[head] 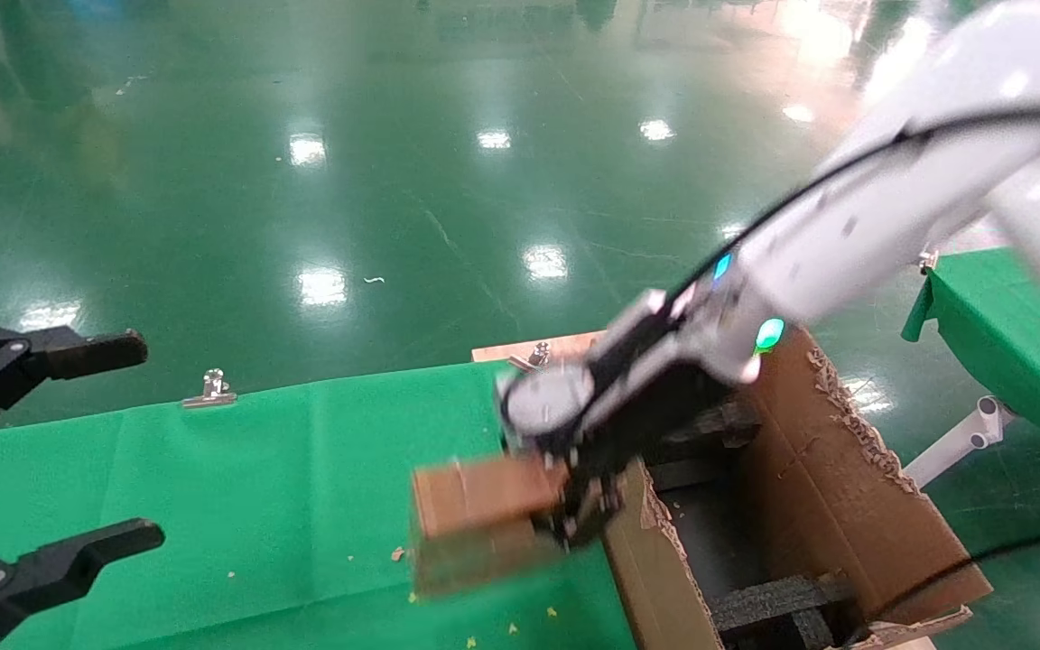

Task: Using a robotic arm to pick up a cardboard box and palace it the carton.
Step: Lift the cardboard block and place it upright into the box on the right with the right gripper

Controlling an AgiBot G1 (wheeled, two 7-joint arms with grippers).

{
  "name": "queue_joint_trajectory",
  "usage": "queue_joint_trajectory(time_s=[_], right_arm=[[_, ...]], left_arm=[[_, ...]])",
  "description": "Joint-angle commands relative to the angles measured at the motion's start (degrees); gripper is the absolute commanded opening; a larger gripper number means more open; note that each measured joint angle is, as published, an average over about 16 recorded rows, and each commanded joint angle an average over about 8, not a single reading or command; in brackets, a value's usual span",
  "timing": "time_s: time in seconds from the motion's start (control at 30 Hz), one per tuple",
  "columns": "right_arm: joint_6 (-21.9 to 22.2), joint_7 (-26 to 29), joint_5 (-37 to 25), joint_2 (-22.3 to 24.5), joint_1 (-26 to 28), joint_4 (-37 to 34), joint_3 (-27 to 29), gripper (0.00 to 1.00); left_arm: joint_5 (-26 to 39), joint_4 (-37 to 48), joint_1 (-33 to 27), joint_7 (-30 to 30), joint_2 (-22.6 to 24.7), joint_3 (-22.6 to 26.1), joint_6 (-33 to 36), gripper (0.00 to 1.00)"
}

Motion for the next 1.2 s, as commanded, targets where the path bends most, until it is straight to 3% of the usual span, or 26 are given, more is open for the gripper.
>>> queue_joint_trajectory(time_s=[0.03, 0.3, 0.6, 0.87, 1.2], right_arm=[[-0.3, -0.5, 1.0, 0.4, 1.9, -0.6, 0.4, 0.0], [-0.8, -5.1, 4.8, 0.0, 12.7, -5.3, -2.1, 0.0], [-0.8, -9.1, 8.5, 1.3, 19.1, -9.2, -7.5, 0.0], [-1.1, -9.2, 7.9, 7.1, 26.8, -9.8, -13.8, 0.0], [-1.3, -5.2, 6.0, 16.2, 36.4, -5.5, -26.4, 0.0]], left_arm=[[0.0, 0.0, 0.0, 0.0, 0.0, 0.0, 0.0, 1.0], [0.0, 0.0, 0.0, 0.0, 0.0, 0.0, 0.0, 1.0], [0.0, 0.0, 0.0, 0.0, 0.0, 0.0, 0.0, 1.0], [0.0, 0.0, 0.0, 0.0, 0.0, 0.0, 0.0, 1.0], [0.0, 0.0, 0.0, 0.0, 0.0, 0.0, 0.0, 1.0]])
